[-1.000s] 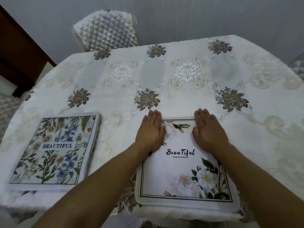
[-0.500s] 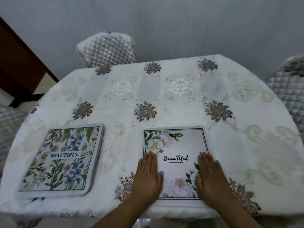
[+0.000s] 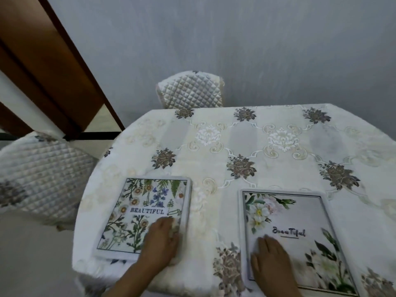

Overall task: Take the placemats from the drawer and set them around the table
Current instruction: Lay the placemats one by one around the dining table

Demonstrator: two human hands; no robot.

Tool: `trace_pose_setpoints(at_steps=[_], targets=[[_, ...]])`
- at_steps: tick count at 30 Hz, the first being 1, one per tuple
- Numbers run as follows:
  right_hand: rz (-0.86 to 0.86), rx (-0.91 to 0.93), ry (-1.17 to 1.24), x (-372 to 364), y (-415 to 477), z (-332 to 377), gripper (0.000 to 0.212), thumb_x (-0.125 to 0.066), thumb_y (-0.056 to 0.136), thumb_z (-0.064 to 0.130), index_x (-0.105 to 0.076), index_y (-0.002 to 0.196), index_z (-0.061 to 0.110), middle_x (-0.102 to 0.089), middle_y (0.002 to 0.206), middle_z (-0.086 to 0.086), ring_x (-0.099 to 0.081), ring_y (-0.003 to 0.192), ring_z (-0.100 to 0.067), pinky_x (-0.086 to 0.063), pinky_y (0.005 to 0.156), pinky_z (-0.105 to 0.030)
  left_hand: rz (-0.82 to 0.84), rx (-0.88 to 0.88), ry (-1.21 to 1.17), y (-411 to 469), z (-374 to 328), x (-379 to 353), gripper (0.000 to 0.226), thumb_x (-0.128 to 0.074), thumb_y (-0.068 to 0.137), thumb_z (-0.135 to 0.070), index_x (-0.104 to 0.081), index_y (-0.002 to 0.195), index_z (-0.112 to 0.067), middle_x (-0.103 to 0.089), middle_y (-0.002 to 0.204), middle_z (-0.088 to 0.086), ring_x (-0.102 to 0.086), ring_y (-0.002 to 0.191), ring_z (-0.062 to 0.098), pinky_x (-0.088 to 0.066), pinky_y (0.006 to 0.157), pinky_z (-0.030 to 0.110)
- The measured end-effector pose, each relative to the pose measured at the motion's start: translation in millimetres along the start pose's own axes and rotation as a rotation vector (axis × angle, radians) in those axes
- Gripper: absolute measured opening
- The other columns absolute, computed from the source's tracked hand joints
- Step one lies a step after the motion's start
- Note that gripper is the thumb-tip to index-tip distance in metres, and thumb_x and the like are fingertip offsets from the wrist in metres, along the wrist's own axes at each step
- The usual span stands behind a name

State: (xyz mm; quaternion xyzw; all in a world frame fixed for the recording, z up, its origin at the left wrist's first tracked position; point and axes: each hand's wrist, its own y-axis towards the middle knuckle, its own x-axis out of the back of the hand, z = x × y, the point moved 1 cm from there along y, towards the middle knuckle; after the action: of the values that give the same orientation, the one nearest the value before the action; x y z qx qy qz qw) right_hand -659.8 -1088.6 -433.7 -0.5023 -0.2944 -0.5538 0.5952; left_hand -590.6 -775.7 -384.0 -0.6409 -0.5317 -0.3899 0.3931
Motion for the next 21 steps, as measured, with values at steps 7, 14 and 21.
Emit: trace_pose_setpoints(at_steps=[7,14,21], targets=[[0.016,-0.143,0.305,-49.7,14.9,198.9,0.022,-0.053,0.093,0.032,-0.055,0.106,0.014,-0.057,0.101,-0.008,-0.056,0.096,-0.026,-0.046,0.083,-0.037,0.045,0.435,0.048,24.9,198.5,60.5,0.047,-0.062,0.085,-0.031,-0.050,0.122,-0.004,-0.056,0.112,0.019,-0.050,0.103,0.038,-0.043,0.086,0.044],[-0.068,-0.379,0.299,-48.1,16.7,267.4,0.019,-0.054,0.091,0.032,-0.043,0.085,0.017,-0.044,0.081,-0.001,-0.046,0.072,-0.020,-0.039,0.063,-0.032,0.093,0.481,-0.238,39.9,221.2,69.1,0.027,-0.066,0.080,-0.023,-0.054,0.095,-0.005,-0.054,0.094,0.017,-0.053,0.090,0.038,-0.041,0.070,0.037],[-0.158,-0.410,0.304,-46.4,7.8,276.3,0.023,-0.041,0.099,0.031,-0.041,0.080,0.018,-0.051,0.068,0.002,-0.054,0.064,-0.022,-0.045,0.058,-0.036,0.127,0.508,-0.425,37.8,230.0,88.7,0.017,-0.060,0.089,-0.025,-0.054,0.081,-0.012,-0.062,0.075,0.006,-0.059,0.068,0.022,-0.040,0.054,0.032]])
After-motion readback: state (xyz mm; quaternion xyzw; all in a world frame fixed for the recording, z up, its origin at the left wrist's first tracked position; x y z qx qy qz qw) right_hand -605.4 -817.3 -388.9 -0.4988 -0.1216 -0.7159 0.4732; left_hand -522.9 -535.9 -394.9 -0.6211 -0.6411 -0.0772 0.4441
